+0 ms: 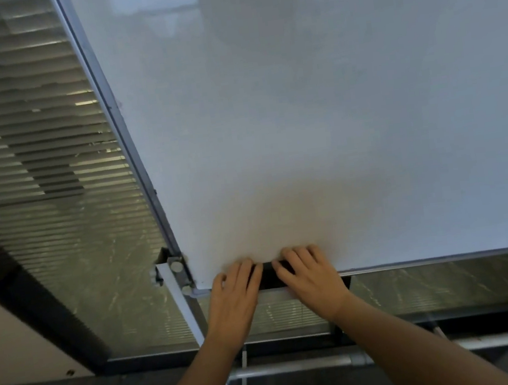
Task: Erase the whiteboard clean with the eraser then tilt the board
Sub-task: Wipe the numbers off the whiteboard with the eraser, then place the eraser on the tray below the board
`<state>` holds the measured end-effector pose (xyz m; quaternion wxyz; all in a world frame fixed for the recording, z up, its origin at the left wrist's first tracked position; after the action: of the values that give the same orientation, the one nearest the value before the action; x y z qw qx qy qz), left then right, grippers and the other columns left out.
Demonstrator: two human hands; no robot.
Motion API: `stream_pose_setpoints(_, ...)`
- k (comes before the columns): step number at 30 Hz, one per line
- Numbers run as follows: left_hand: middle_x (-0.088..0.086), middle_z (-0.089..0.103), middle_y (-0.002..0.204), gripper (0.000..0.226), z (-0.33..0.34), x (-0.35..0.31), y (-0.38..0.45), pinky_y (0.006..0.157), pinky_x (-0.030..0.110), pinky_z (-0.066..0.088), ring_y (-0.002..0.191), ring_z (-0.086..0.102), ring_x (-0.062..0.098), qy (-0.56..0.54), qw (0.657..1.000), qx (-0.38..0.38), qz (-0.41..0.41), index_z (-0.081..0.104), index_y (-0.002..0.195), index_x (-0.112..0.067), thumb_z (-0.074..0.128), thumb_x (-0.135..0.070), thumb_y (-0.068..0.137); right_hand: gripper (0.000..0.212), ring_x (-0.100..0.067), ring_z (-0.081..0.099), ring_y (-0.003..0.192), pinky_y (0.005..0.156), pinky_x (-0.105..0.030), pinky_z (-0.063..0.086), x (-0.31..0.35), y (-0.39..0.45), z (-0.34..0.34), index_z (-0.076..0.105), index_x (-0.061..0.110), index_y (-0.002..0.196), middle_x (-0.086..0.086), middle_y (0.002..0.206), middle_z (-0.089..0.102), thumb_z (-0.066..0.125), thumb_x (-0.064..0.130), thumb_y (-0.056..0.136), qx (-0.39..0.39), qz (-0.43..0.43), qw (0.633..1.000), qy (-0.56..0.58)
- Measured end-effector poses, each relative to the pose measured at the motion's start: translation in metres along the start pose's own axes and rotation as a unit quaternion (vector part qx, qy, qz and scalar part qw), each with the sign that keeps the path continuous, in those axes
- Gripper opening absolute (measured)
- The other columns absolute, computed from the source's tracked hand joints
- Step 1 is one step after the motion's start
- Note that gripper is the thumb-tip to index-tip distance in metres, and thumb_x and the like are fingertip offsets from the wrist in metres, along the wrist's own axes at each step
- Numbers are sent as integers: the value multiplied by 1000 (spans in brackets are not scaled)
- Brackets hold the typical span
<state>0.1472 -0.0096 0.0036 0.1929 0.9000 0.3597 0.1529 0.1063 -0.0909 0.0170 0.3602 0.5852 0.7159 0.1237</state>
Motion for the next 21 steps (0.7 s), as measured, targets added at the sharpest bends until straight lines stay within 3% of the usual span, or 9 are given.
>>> stream_pose_setpoints(7,10,67,111,69,6,-8,-4,78,40,54,100,65,26,4,999,36,-12,72,112,-13,92,-12,46,57,-24,61,76,73,-36,53,-2,-7,7,70,23,104,-7,92,66,87,24,50,82,60,995,-2)
stream_pose_setpoints(11,15,67,113,71,3,-11,-11,85,48,54,102,66,31,10,999,40,-26,71,114,-10,92,-16,46,63,-22,61,77,76,-36,52,-1,-9,5,69,27,109,-3,95,66,87,36,49,118,63,991,1)
stream_pose_setpoints(17,18,64,122,70,-16,-27,-14,101,59,42,113,63,33,46,998,26,-31,70,117,-8,91,-25,52,61,-22,62,86,78,-35,52,-16,-18,-13,66,26,112,-4,104,66,81,45,56,131,62,989,-1)
stream_pose_setpoints(21,19,65,121,70,-29,-58,-11,97,62,46,111,65,33,52,998,25,-19,70,117,-7,92,-28,55,54,-23,62,86,79,-35,51,-37,-40,-27,67,24,108,-5,105,65,80,44,59,142,70,987,-15)
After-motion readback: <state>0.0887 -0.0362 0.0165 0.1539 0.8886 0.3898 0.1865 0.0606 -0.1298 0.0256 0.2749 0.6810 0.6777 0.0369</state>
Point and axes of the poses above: each hand's wrist, its own y-axis towards the middle knuckle, its own z-axis out of the palm, x = y × z, the point moved 10 cm from there along y, towards the middle knuckle
